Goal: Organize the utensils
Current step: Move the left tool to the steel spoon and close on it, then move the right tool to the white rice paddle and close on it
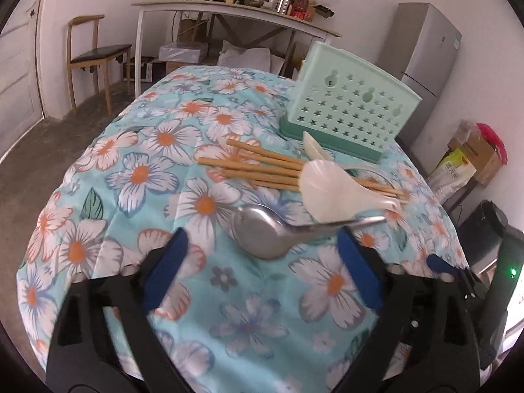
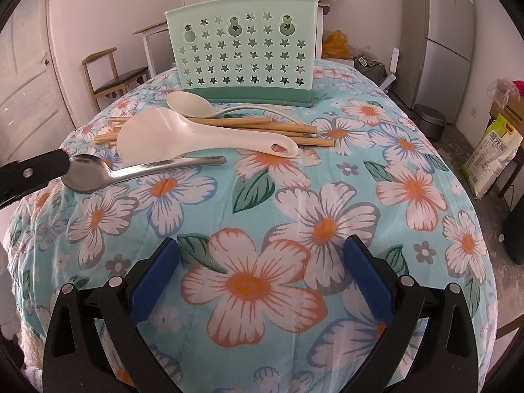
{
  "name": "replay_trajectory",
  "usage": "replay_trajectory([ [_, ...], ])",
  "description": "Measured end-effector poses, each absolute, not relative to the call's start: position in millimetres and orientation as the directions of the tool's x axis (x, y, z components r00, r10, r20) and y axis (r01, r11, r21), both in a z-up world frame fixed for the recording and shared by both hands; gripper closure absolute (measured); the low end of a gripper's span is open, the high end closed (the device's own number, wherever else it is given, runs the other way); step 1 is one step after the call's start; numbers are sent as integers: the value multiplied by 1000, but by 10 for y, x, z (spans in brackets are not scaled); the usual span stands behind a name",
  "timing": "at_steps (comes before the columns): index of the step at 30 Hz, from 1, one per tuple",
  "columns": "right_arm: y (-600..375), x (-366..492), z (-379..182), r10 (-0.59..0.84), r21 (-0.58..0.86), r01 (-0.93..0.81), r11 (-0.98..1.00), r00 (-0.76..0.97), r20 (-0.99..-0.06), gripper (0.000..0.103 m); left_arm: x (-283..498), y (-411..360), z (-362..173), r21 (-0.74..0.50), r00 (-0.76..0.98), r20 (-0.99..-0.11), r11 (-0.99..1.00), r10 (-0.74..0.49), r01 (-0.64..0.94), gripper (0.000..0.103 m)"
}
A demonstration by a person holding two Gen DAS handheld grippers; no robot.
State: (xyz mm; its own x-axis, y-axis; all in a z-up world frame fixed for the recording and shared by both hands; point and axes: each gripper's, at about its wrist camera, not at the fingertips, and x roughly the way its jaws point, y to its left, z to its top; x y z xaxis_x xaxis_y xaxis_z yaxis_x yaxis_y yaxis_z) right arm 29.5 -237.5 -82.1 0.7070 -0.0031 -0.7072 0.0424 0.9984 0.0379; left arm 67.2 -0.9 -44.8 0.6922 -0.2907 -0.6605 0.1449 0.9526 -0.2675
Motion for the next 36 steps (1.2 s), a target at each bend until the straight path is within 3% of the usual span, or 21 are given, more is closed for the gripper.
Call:
replay_trajectory([
  [4, -2376, 308, -822, -5, 37, 44, 998, 708, -706, 5, 841, 129, -576, -388, 651, -669, 915, -359, 105, 47],
  [9, -2375, 306, -821, -4, 38, 43, 998, 708, -706, 5, 890, 223, -671, -511, 639, -625, 854, -449, 99, 63],
  [13, -2375, 312, -819, -5, 38, 45, 998, 709, -705, 5, 842, 178, -687, -538, 619, -608, 831, -497, 139, 64],
  [20, -2372, 310, -817, -4, 40, 45, 998, 710, -704, 5, 813, -31, -732, -410, 636, -657, 900, -405, 150, 66],
  [23, -2378, 309, -818, -3, 42, 46, 998, 710, -704, 5, 811, -63, -743, -372, 652, -665, 918, -365, 134, 74],
  [25, -2378, 312, -815, -2, 44, 46, 998, 710, -704, 5, 808, -31, -748, -367, 657, -670, 923, -346, 112, 86],
  [36, -2391, 314, -825, 1, 50, 47, 998, 710, -704, 5, 708, 255, -698, -429, 628, -677, 899, -382, 85, 92],
])
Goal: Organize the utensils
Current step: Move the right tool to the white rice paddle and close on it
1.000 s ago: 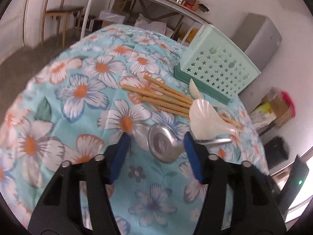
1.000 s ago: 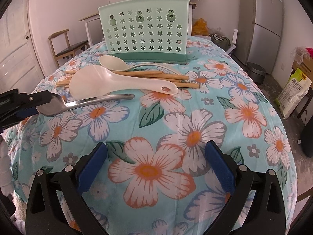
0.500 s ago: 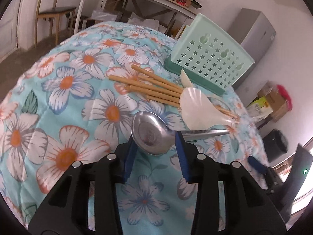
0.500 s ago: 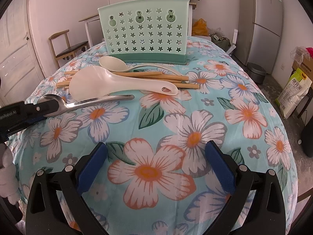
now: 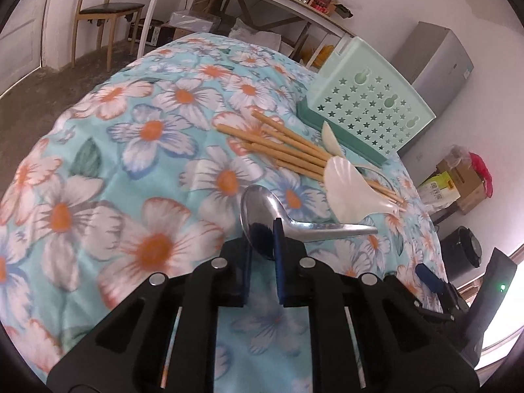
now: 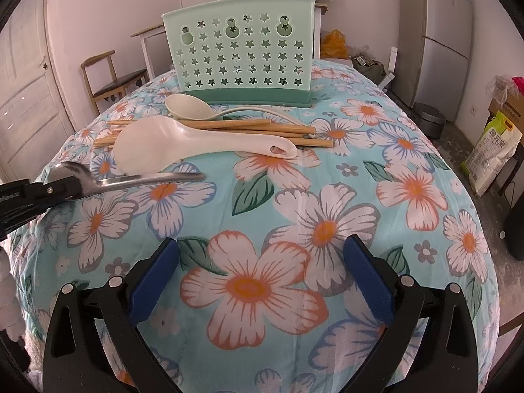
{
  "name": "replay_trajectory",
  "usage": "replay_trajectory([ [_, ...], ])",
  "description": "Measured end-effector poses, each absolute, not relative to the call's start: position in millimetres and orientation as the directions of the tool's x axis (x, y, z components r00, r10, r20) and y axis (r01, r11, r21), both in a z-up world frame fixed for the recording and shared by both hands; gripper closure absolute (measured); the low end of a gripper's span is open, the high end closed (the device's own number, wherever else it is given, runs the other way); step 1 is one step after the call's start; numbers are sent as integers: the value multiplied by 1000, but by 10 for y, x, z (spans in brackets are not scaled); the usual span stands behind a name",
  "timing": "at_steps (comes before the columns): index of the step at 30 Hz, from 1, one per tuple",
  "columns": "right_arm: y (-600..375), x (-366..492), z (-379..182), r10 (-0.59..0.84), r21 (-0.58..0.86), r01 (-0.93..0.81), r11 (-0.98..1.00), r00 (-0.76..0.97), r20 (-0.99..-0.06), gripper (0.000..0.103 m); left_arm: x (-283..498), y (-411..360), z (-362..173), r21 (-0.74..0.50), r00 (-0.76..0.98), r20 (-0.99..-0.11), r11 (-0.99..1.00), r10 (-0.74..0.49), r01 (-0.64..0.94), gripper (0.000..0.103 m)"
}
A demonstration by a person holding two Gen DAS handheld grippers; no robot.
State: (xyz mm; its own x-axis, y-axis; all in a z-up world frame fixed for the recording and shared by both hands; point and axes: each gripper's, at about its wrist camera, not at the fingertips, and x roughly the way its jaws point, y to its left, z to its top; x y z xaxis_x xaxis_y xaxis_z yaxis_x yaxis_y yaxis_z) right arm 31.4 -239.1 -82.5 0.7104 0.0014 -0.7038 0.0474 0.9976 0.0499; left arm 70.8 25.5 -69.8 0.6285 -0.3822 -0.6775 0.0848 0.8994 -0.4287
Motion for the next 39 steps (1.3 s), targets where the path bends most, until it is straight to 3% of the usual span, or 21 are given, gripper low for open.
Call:
replay_trajectory([
  [6, -2411, 295, -764, 31, 48, 6, 999, 691, -722, 6, 625, 445, -658, -400, 613, -710, 915, -346, 54, 91],
  [13, -2197, 219, -363, 50, -71, -115, 991, 801, -597, 6, 600, 623, -639, -350, 612, -733, 936, -298, 36, 90],
  [21, -1873, 713, -314, 221, 36, -260, 965, 731, -646, 32, 576, 699, -661, -345, 625, -719, 937, -304, 59, 89],
  [29, -1531, 750, -411, 162, -170, -354, 920, 736, -658, 48, 504, 1135, -608, -361, 703, -671, 932, -238, -29, 91],
  [39, -1019, 710, -674, 48, -434, -428, 793, 754, -656, 57, 518, 1416, -663, -431, 731, -636, 900, -249, -69, 93],
])
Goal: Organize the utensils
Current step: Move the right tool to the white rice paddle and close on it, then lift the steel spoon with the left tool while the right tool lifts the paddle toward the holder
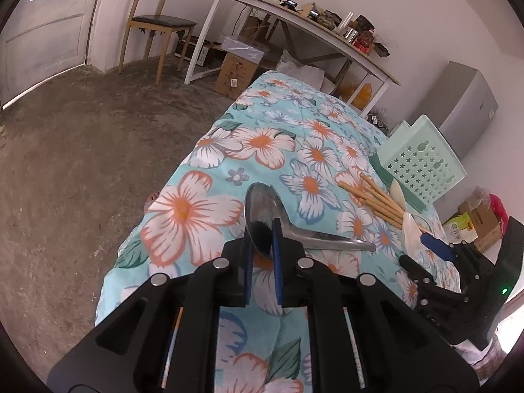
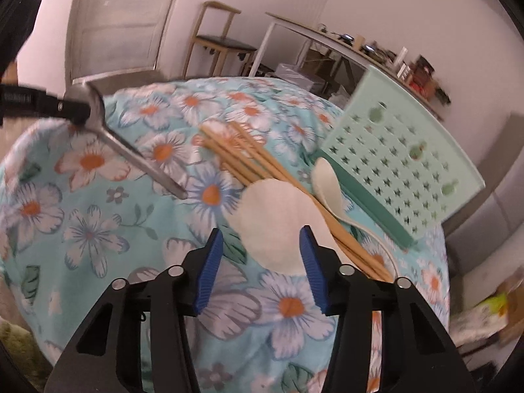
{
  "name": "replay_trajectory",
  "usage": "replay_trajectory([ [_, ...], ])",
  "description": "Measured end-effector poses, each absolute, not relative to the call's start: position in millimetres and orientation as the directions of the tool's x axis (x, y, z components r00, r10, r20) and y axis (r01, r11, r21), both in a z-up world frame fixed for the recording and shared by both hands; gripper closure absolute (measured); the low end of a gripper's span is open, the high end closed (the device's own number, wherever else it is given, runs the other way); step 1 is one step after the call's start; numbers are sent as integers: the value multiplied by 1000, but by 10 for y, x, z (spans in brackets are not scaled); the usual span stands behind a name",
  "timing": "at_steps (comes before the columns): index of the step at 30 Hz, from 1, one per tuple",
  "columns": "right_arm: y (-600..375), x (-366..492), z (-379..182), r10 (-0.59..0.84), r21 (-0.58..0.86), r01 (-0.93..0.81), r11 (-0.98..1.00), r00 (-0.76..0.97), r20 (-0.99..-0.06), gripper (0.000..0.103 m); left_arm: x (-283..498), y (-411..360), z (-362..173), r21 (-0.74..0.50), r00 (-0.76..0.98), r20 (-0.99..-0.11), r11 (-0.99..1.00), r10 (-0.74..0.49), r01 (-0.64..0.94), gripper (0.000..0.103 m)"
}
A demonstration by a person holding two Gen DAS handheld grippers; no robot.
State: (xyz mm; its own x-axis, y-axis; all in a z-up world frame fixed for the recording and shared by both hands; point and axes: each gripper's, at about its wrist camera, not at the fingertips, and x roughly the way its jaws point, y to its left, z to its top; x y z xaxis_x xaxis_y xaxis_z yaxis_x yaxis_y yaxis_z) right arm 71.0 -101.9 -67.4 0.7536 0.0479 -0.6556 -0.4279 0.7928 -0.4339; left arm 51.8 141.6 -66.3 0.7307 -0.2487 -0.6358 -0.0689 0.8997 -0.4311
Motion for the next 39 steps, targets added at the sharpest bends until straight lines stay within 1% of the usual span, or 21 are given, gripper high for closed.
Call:
replay_trajectory([
  [6, -838, 787, -773, -30, -521, -404, 752, 769, -638, 66, 522, 1418, -674, -428, 734, -633, 901, -244, -70, 94],
  [9, -825, 822, -783, -50, -524, -387, 759, 767, -639, 79, 500, 1404, -642, -421, 742, -628, 904, -234, -71, 94],
  [10, -827, 832, -780, -51, -520, -384, 763, 766, -641, 85, 490, 1405, -630, -421, 744, -626, 904, -233, -71, 94],
  [14, -934, 765, -608, 0, -448, -364, 817, 776, -630, 94, 442, 1389, -515, -411, 765, -606, 909, -219, -66, 96],
  [19, -1144, 685, -355, 62, -337, -337, 879, 783, -619, 95, 372, 1381, -269, -401, 807, -554, 915, -203, -45, 97],
  [25, -1609, 583, 59, 169, -113, -281, 953, 804, -570, 97, 340, 1322, 13, -371, 841, -507, 928, -187, -17, 99],
  [29, -1930, 528, 218, 219, 6, -254, 967, 820, -529, 98, 353, 1233, 224, -351, 859, -480, 936, -179, -1, 99],
  [39, -2480, 437, 473, 322, 196, -259, 946, 834, -449, 100, 361, 848, 775, -281, 901, -395, 957, -177, 65, 100],
])
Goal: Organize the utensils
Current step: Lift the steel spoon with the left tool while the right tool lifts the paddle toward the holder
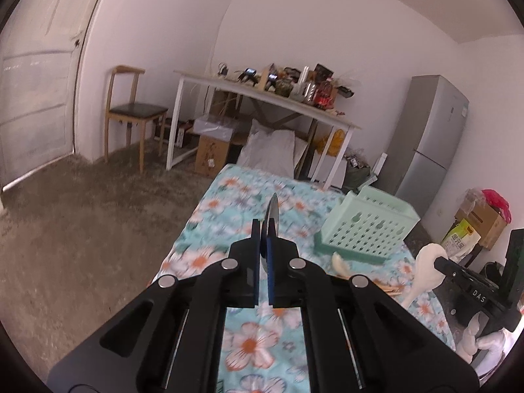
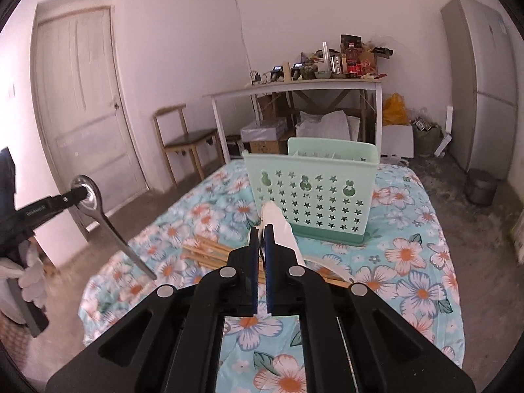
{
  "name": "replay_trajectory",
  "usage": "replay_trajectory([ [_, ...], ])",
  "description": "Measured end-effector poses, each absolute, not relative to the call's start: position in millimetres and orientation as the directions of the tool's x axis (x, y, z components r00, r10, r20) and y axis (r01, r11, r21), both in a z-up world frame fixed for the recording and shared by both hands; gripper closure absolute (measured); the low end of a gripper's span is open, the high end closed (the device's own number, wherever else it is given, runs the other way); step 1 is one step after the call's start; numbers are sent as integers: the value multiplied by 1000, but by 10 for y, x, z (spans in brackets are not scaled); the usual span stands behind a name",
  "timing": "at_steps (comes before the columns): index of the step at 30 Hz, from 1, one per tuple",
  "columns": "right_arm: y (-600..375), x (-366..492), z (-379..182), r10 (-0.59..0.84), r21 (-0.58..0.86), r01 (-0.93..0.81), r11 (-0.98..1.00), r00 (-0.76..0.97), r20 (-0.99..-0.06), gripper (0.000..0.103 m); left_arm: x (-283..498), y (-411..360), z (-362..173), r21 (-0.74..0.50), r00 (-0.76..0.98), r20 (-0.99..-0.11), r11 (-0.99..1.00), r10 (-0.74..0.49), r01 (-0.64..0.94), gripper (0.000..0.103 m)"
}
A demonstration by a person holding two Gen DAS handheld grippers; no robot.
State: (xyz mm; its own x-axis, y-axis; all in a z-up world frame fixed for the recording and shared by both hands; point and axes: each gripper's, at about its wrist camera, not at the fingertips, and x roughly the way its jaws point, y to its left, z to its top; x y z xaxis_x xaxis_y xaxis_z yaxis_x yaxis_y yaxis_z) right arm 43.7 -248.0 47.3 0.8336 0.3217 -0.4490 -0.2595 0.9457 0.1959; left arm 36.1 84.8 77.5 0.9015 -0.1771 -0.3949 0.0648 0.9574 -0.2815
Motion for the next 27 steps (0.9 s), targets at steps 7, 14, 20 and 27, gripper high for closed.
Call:
replay_trajectory([
  [7, -2721, 488, 652, 391, 270, -301, 914, 832, -394, 100, 486, 693, 1080, -263, 920, -341, 959, -192, 103, 100],
  [14, -2854, 593, 784, 434, 296, -340, 893, 825, -362, 100, 763, 490, 1410, -222, 939, -290, 967, -185, 122, 100],
  [20, -2997, 690, 1011, 467, 303, -379, 874, 827, -314, 100, 1087, 229, 1702, -162, 956, -249, 980, -156, 118, 100],
  [27, -3210, 829, 1369, 505, 318, -426, 847, 833, -227, 100, 1510, -67, 1887, -124, 962, -220, 983, -163, 138, 100],
])
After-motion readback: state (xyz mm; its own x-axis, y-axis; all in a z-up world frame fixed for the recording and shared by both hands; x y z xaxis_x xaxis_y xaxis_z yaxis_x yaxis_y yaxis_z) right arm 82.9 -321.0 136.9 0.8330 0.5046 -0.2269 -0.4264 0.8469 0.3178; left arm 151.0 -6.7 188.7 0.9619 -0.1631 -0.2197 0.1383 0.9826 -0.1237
